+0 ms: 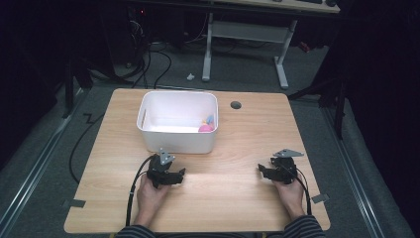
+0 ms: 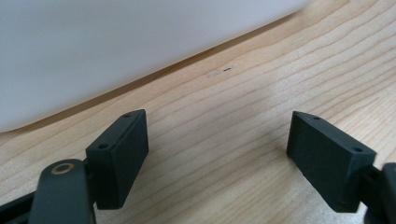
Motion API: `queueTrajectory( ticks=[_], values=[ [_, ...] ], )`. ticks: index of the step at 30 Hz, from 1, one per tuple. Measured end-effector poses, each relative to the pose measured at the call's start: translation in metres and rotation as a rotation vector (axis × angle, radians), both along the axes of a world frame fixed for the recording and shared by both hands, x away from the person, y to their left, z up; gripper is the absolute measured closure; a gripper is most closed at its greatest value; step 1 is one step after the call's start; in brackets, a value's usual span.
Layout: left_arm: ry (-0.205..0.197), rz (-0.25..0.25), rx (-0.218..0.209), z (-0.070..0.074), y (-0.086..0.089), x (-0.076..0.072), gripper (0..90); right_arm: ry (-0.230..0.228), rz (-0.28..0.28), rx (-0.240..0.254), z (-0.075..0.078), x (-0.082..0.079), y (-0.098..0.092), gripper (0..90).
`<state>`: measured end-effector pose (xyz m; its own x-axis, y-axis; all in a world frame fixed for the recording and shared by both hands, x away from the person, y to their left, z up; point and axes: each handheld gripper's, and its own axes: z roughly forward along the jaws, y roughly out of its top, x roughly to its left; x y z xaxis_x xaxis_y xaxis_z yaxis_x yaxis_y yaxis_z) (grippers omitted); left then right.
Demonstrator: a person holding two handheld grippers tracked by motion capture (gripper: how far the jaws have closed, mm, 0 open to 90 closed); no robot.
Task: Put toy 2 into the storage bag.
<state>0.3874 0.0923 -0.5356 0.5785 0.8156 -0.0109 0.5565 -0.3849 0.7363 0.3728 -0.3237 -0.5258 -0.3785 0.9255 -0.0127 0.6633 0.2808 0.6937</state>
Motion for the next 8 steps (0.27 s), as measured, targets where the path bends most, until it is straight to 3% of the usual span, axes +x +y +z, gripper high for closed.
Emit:
queueTrajectory(
  ticks=[4,8],
  values=[
    [0.000,0.000,0.000,0.0000,-0.0001,-0.0001,20.9,-0.039,0.001,0.011,-0.0044,-0.0031,-0.0002,33.5],
    [0.000,0.001,0.000,0.0000,-0.0001,-0.0001,20.9,-0.038,0.002,0.009,-0.0045,-0.0029,-0.0002,30.4]
  ],
)
